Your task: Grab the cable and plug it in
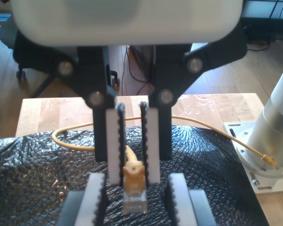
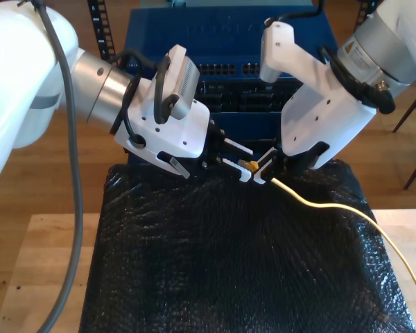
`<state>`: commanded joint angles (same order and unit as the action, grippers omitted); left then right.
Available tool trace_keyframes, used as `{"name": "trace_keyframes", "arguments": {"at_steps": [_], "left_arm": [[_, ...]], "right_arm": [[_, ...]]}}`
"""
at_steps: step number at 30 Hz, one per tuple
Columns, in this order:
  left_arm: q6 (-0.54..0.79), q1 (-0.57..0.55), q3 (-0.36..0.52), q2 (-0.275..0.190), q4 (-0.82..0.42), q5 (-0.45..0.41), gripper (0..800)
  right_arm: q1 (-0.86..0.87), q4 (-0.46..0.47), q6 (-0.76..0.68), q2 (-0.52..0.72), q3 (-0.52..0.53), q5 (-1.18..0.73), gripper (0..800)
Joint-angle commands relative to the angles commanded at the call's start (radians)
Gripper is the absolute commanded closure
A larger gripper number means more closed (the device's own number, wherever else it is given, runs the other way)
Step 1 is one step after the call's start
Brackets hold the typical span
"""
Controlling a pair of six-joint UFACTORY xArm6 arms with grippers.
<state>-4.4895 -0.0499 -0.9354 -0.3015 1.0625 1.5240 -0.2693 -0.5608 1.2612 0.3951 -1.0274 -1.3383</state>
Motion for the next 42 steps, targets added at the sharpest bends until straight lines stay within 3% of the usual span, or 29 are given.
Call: {"name": "trace_keyframes", "arguments": {"at_steps": [21,36,38,42], "left_arm": [[0.0,0.0,0.003,-0.003,0.0,0.002,609],[0.0,0.0,0.009,-0.015,0.0,0.0,761],[0.0,0.0,0.009,-0.014,0.0,0.0,774],[0.0,0.0,0.009,-0.014,0.0,0.0,795]], "right_arm": [[0.0,0.0,0.0,0.0,0.002,0.0,793],[0.0,0.0,0.0,0.002,0.002,0.002,789],[0.002,0.0,0.0,0.003,0.003,0.002,733],[0.005,0.0,0.003,0.005,0.005,0.002,493]]}}
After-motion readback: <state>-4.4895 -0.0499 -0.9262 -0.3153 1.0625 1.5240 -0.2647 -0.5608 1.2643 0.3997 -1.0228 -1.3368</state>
